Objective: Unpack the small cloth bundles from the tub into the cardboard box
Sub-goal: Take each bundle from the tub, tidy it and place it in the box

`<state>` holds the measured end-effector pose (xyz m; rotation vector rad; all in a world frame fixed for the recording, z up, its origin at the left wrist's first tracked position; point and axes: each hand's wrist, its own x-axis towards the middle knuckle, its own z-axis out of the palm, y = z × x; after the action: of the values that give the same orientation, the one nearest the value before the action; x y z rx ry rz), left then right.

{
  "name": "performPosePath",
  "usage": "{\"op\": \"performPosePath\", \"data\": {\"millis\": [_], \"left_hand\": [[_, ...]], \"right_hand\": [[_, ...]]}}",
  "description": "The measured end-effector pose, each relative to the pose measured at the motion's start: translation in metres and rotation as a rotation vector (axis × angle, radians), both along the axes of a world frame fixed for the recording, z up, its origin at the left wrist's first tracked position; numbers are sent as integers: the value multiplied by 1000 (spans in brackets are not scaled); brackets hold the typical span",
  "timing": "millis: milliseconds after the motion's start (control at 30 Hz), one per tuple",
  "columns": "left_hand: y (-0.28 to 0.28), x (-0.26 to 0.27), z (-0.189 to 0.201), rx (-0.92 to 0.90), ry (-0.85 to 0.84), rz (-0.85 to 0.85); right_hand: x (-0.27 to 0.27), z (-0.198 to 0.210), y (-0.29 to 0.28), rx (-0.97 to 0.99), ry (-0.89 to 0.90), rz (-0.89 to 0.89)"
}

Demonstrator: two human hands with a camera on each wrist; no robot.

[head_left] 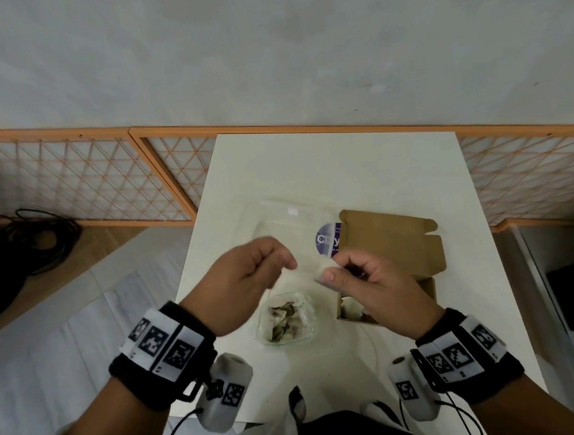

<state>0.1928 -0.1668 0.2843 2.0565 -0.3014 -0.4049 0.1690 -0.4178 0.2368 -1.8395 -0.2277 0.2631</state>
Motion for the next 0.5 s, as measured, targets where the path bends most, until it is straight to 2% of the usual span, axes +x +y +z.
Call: {"op": "performPosePath", "data": {"millis": [133, 233, 333, 433, 500], "left_hand": [[4, 26, 0, -27, -47, 128], [2, 37, -12, -20, 45, 187], [7, 32, -34, 110, 129, 197], [19, 22, -51, 317, 107, 261], [24, 12, -49, 285, 41, 384]], "right_hand": [[0, -1, 6, 27, 40, 17], [1, 1, 12, 78, 47, 13], [1, 5, 18, 136, 66, 44], [4, 4, 23, 158, 64, 40], [7, 2, 26, 163, 68, 38]]}}
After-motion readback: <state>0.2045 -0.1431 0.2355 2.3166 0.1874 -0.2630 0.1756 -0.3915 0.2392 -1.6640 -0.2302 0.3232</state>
